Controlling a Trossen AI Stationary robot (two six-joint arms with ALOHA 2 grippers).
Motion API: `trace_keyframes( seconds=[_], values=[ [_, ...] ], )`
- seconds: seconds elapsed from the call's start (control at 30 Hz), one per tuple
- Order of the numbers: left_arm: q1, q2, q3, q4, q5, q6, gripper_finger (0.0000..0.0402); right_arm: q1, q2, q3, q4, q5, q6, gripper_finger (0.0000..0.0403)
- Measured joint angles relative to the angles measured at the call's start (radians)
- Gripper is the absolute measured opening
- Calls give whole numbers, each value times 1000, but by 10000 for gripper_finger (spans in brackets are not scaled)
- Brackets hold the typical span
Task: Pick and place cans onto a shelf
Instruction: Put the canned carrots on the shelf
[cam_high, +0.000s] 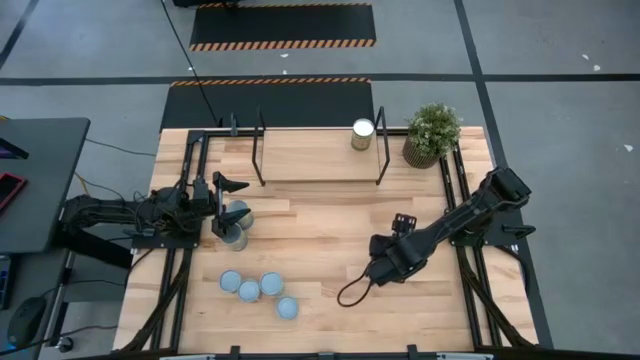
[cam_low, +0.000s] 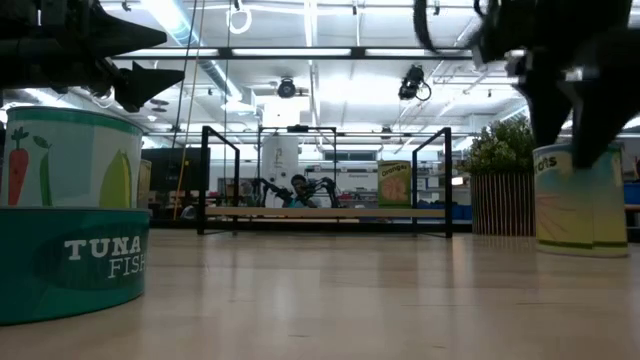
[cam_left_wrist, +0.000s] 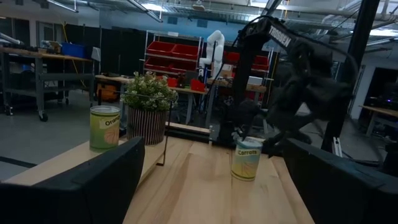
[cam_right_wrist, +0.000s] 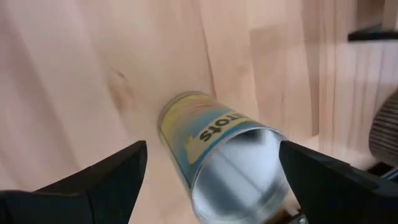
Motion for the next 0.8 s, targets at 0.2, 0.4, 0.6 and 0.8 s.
trace_keyframes(
  seconds=[0.2,0.4,0.6,0.8],
  values=[
    [0,0,0,0,0,0,387,-24,0,55,15,7,-100,372],
    [0,0,0,0,0,1,387,-89,0,55,48,-16,-226,373],
    [0,0,0,1,0,1,387,-184,0,34,41,-37,-261,373],
    [0,0,0,1,0,2,387,-237,0,-33,38,-65,-276,373]
  ],
)
